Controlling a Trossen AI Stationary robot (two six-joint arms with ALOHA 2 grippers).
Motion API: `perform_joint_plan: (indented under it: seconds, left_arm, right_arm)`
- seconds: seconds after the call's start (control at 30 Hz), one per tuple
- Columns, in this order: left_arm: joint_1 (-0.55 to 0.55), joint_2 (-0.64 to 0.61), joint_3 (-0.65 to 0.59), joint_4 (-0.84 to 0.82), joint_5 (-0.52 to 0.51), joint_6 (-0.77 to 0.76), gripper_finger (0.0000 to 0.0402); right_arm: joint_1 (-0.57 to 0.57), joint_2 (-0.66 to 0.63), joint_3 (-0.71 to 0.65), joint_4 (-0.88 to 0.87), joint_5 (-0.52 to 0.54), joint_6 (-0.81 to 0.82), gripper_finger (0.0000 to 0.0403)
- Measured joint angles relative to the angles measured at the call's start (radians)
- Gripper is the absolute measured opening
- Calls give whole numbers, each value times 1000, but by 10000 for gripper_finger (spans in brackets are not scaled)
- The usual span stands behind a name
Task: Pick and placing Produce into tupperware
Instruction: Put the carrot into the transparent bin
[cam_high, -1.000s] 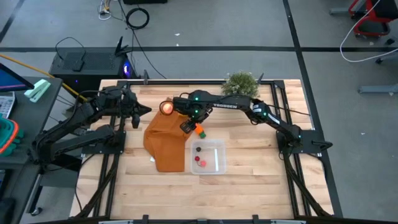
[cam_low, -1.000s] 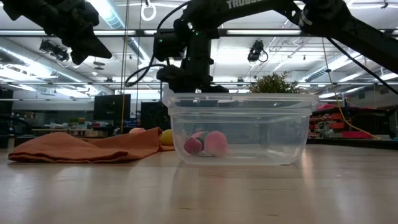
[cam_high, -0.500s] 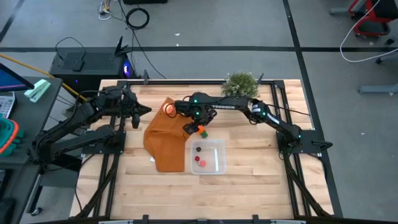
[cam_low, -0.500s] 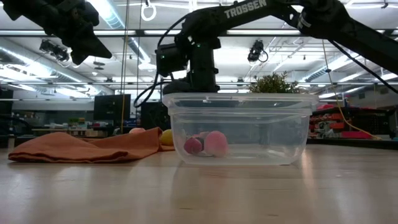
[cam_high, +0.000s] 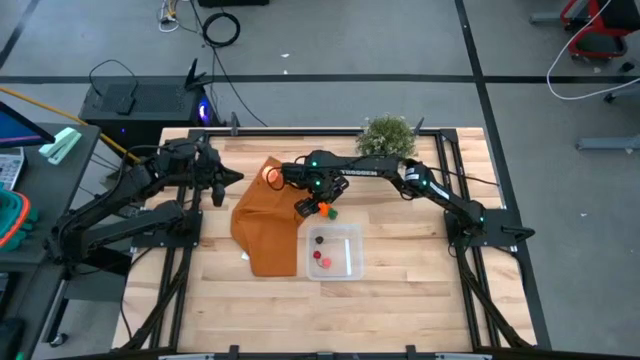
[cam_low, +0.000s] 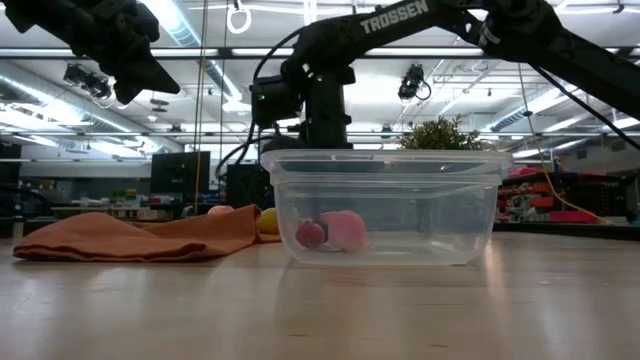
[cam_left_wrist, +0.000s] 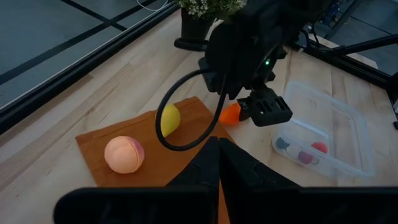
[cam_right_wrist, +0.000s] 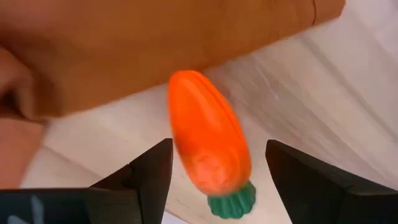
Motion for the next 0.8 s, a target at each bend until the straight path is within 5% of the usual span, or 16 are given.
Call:
perform_joint_plan:
  seconds: [0.43,0.8]
  left_arm:
    - [0,0,0,0,0,31,19]
    - [0,0,0,0,0,34,21]
  right_arm:
    - [26,0,-91,28,-33,-28,223]
    - [27,0,-91,50,-34,-28,156]
